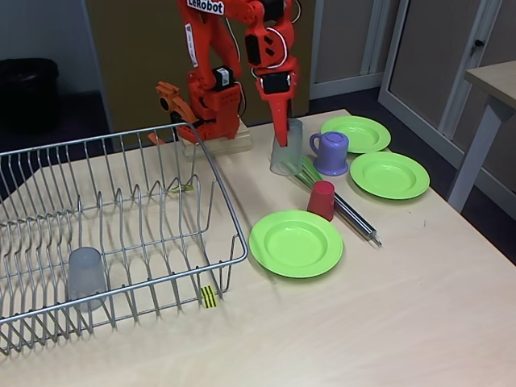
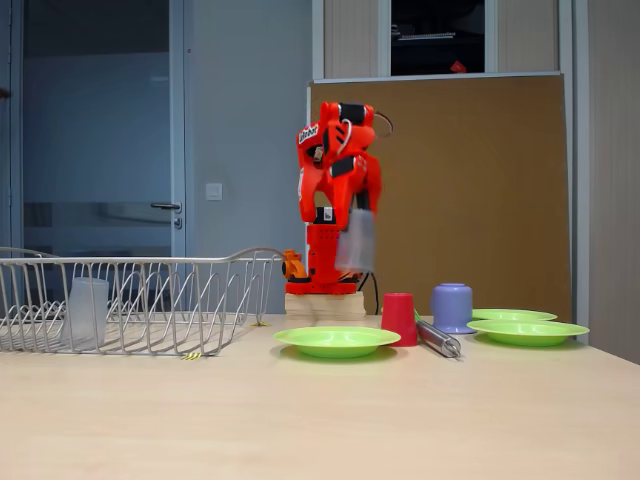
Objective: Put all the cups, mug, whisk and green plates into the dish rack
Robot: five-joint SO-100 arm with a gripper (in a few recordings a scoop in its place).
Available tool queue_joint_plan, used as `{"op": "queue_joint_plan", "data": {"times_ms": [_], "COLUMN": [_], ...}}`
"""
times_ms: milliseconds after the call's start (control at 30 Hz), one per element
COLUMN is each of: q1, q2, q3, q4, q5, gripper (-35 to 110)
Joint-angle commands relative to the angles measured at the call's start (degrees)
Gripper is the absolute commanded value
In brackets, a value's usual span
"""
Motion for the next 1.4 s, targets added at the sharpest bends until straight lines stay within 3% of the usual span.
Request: {"op": "queue_joint_plan", "data": {"times_ms": [0, 267, 500, 767, 1367], "q1": [7.73, 29.62, 42.98, 47.64, 52.21], "q2": [2.37, -8.88, -30.41, -51.06, -74.0], "q3": [-6.94, -29.36, -51.77, -62.58, -76.2], "q4": [5.19, 11.87, 14.5, 11.69, 9.23], "q5": [-13.01, -42.8, -58.1, -62.23, -66.09], "gripper": [20, 20, 19, 19, 19]}}
